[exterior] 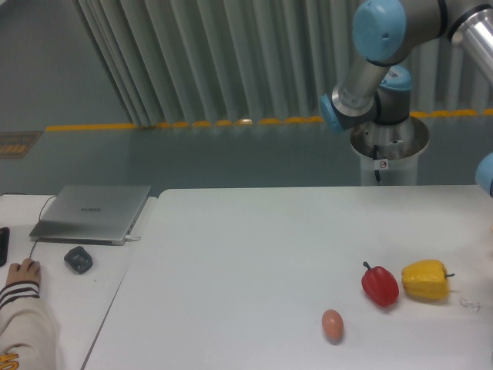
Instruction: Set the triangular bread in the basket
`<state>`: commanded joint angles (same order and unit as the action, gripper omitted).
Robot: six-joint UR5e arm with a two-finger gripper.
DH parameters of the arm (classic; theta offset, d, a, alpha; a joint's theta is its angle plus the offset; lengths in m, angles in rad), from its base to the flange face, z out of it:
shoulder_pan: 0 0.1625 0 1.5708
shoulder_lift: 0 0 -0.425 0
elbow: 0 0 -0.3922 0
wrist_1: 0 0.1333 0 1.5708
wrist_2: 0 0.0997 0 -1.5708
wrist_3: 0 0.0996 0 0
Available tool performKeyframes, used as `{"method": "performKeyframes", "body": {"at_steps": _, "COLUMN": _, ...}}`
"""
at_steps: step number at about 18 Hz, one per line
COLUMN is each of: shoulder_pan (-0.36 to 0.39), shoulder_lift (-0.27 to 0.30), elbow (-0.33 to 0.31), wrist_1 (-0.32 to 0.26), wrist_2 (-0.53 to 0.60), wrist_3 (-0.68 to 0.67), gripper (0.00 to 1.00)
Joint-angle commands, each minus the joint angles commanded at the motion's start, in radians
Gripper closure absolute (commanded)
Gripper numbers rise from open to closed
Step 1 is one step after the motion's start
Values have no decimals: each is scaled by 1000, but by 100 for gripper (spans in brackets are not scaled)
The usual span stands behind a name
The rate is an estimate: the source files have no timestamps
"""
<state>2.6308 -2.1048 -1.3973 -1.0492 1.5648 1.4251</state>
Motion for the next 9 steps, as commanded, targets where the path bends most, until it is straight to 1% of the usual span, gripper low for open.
{"method": "performKeyframes", "body": {"at_steps": 3, "shoulder_pan": 2, "shoulder_lift": 49, "elbow": -26, "wrist_1": -2, "wrist_2": -22, "wrist_3": -6, "gripper": 100}}
{"method": "performKeyframes", "body": {"at_steps": 6, "shoulder_pan": 8, "shoulder_lift": 106, "elbow": -46, "wrist_1": -31, "wrist_2": -51, "wrist_3": -6, "gripper": 100}}
{"method": "performKeyframes", "body": {"at_steps": 9, "shoulder_pan": 20, "shoulder_lift": 140, "elbow": -51, "wrist_1": -61, "wrist_2": -54, "wrist_3": -6, "gripper": 100}}
